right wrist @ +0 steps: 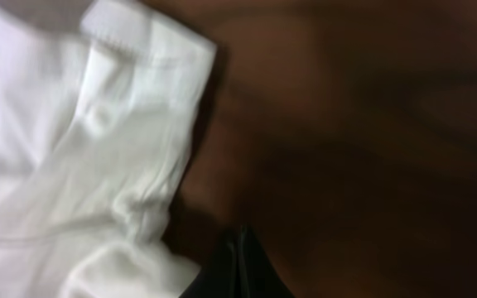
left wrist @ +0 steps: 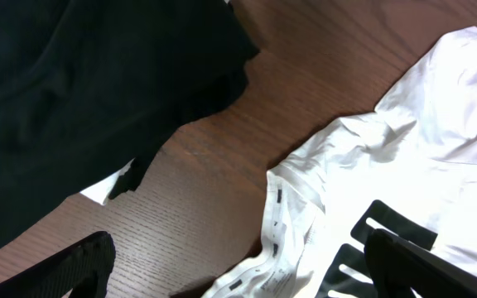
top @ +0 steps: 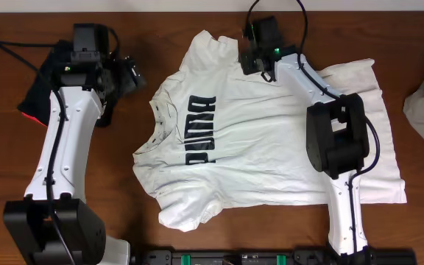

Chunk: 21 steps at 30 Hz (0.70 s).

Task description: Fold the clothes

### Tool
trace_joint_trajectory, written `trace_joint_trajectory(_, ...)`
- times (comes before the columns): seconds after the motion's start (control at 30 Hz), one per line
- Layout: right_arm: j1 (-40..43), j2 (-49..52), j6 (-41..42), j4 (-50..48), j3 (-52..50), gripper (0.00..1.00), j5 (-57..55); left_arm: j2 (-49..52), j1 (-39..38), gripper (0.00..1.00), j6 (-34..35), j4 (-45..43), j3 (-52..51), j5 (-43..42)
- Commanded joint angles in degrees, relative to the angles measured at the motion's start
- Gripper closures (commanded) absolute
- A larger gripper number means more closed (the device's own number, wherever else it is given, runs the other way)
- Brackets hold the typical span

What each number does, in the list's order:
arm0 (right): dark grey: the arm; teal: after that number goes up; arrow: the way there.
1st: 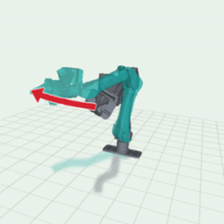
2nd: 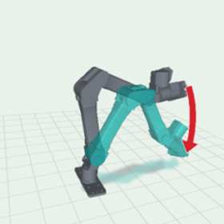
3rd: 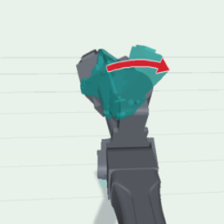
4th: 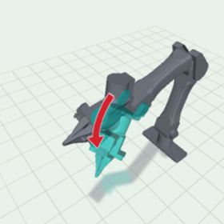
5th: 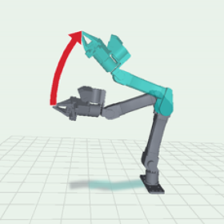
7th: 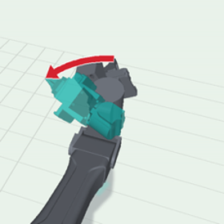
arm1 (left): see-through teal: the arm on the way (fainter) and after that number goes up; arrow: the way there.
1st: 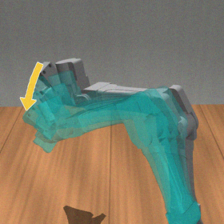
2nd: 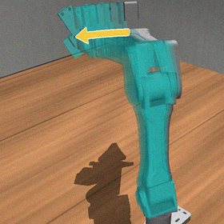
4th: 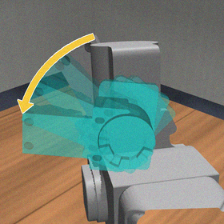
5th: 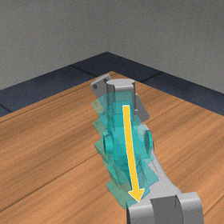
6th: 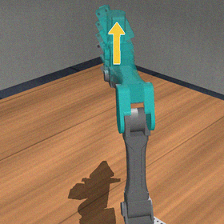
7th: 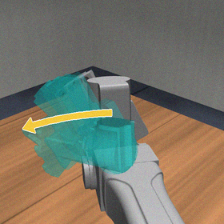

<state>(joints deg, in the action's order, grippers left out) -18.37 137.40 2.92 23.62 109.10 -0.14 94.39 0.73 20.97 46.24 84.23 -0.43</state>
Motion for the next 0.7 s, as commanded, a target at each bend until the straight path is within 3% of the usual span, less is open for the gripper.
trace_joint_trajectory(0.0,0.8,-0.7,-1.9,-1.0,0.6,0.99,-2.6,0.3,0.2,0.02,-0.3,0.1,0.1,0.7)
trace_joint_trajectory(0.17,2.0,-7.1,-1.6,4.4,1.4,0.99,1.7,0.3,0.2,0.02,-0.3,0.1,0.1,0.7)
trace_joint_trajectory(0.33,2.5,-11.8,-0.2,17.1,1.4,0.98,2.1,0.3,0.2,0.02,-0.3,0.1,0.1,0.7)
trace_joint_trajectory(0.5,2.6,-10.4,-0.2,26.3,0.9,0.98,2.1,0.3,0.2,0.02,-0.3,0.2,0.1,0.7)
trace_joint_trajectory(0.67,2.6,-6.4,0.1,27.5,0.4,0.99,2.1,0.3,0.2,0.02,-0.3,0.1,0.1,0.7)
